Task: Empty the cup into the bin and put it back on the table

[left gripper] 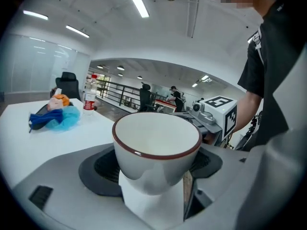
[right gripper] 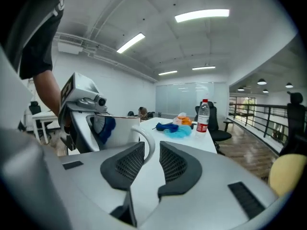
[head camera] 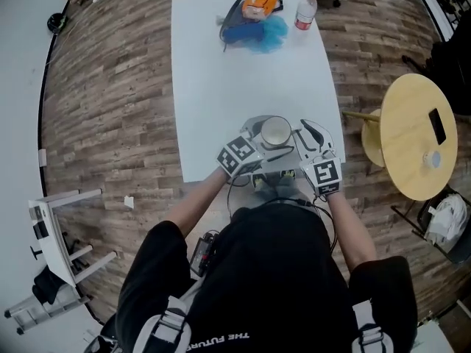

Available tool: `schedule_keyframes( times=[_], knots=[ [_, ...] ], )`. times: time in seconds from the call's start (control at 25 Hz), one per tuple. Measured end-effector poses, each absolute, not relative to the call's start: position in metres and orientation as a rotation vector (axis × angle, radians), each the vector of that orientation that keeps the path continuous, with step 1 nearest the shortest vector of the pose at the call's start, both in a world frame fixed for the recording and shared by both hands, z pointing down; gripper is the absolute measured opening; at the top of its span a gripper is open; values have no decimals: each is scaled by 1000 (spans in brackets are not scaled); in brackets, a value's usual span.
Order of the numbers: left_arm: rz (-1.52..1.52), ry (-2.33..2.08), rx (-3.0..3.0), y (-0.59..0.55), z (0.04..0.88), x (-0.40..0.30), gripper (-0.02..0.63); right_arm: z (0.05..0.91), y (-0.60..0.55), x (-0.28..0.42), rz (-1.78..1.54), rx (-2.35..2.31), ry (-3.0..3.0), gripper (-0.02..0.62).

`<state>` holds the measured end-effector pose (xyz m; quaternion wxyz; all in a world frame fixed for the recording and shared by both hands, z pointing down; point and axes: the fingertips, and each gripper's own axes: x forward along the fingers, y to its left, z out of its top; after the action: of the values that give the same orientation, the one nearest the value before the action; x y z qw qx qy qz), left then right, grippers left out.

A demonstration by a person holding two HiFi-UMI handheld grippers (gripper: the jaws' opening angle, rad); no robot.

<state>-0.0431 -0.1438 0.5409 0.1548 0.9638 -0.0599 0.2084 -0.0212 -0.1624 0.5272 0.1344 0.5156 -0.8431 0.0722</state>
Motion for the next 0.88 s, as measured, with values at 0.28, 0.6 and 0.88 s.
schedule_keyframes(
  times=[0.28,0.6,0.88],
  knots=[
    [790,156,2641,-103,540,41,403,531,-121,73,632,1969,-2278,51],
    [1131,532,2391,-17,584,142,403,582,-26,183,951,2298,-1941,49],
    [1330,719,2292,40,612,193,403,615,38,234,1119,2488,-1761,49]
  ],
)
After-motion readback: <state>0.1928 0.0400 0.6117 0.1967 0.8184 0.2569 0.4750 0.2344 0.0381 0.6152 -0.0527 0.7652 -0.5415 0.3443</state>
